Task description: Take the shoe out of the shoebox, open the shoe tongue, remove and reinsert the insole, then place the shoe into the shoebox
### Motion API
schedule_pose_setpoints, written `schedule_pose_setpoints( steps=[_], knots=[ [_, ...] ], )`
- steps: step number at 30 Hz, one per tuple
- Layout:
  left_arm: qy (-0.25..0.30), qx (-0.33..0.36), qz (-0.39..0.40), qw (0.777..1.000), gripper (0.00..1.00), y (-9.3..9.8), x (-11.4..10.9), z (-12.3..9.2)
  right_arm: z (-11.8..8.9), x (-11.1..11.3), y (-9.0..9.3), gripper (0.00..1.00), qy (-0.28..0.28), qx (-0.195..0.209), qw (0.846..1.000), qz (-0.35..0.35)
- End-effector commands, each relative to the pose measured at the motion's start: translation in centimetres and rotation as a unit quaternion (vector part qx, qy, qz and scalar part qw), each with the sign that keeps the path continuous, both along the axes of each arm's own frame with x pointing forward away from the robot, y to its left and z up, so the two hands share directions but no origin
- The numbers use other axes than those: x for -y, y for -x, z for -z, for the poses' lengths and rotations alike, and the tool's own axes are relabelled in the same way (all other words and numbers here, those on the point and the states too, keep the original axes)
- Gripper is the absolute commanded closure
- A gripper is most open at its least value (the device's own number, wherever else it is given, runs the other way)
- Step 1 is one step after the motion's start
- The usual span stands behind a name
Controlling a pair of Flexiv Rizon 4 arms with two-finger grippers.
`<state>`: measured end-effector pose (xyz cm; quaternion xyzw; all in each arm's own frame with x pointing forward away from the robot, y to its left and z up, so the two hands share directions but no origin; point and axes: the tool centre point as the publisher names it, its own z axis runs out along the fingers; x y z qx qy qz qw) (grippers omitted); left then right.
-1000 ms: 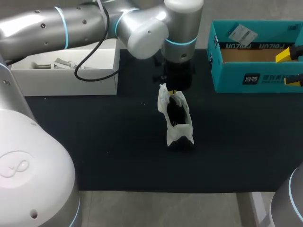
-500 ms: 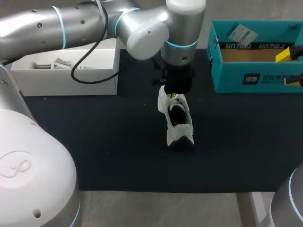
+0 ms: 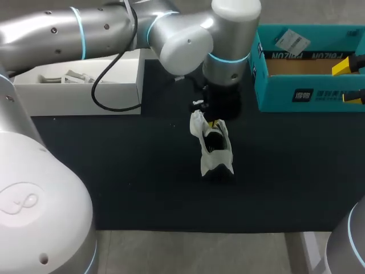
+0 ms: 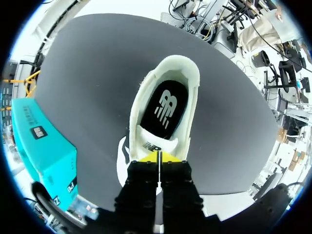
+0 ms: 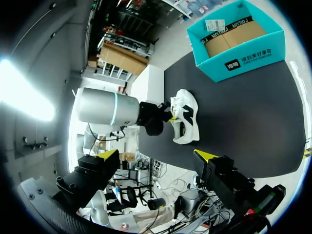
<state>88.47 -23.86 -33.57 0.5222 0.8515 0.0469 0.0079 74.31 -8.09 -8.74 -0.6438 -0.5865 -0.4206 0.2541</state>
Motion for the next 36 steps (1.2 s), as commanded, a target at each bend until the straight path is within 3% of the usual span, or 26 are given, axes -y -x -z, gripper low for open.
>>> schedule_pose_setpoints(
  steps=[1, 6, 24, 26, 28, 31, 36],
  knots=[
    [0.025, 0.023, -0.054, 0.998, 1.00, 0.2, -0.6, -1.1, 0.0, 0.0, 0.0, 0.00, 0.001, -0.001, 1.000, 0.000],
    [0.090, 0.017, -0.175, 0.980, 1.00, 1.5, -1.9, -4.8, 0.0, 0.0, 0.0, 0.00, 0.001, -0.001, 1.000, 0.000],
    [0.090, 0.017, -0.175, 0.980, 1.00, 1.5, -1.9, -4.8, 0.0, 0.0, 0.0, 0.00, 0.001, -0.001, 1.000, 0.000],
    [0.002, 0.027, -0.329, 0.944, 1.00, 1.7, -2.1, -4.6, 0.0, 0.0, 0.0, 0.00, 0.001, -0.001, 1.000, 0.000],
    [0.026, 0.006, -0.416, 0.909, 1.00, 2.4, -2.4, -4.5, 0.0, 0.0, 0.0, 0.00, 0.001, -0.001, 1.000, 0.000],
    [0.000, 0.040, -0.519, 0.854, 1.00, 3.6, -3.0, -4.7, 0.0, 0.0, 0.0, 0.00, 0.001, -0.001, 1.000, 0.000],
    [0.027, 0.050, -0.585, 0.809, 1.00, 4.9, -3.0, -4.5, 0.0, 0.0, 0.0, 0.00, 0.001, -0.001, 1.000, 0.000]
  ],
)
